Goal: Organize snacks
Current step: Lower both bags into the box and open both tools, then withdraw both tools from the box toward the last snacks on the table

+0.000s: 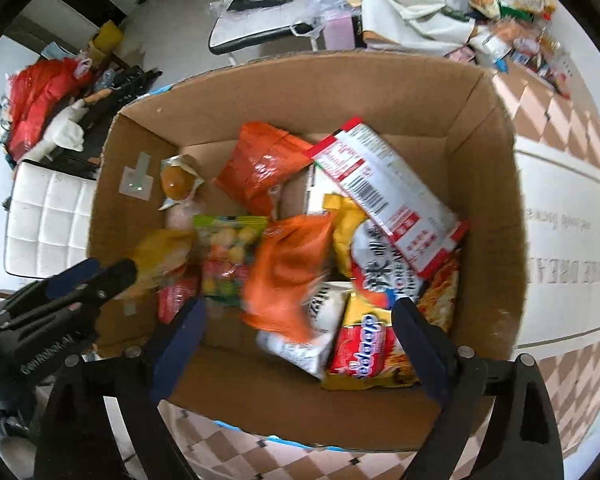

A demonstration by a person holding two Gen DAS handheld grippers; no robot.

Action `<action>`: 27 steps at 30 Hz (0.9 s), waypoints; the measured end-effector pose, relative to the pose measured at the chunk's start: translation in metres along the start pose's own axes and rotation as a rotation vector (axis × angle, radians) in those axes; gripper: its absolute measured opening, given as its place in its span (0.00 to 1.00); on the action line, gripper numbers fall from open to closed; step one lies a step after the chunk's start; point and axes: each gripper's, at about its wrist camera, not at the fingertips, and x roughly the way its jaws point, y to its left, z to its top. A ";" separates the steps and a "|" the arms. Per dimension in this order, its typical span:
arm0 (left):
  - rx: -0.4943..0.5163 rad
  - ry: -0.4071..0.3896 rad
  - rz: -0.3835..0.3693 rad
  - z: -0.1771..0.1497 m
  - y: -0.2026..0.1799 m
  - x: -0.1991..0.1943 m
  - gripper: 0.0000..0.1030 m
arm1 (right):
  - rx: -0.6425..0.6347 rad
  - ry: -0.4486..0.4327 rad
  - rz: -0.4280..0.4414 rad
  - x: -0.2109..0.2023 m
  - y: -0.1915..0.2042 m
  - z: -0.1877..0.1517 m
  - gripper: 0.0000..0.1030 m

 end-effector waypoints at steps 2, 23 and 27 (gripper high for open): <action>-0.008 -0.010 0.004 -0.001 0.002 -0.002 0.82 | -0.008 0.000 -0.017 -0.002 -0.001 -0.001 0.93; 0.045 -0.202 0.070 -0.068 -0.025 -0.086 0.97 | -0.035 -0.164 -0.097 -0.086 -0.018 -0.057 0.95; 0.056 -0.251 0.064 -0.089 -0.031 -0.110 0.97 | -0.027 -0.210 -0.084 -0.117 -0.022 -0.083 0.95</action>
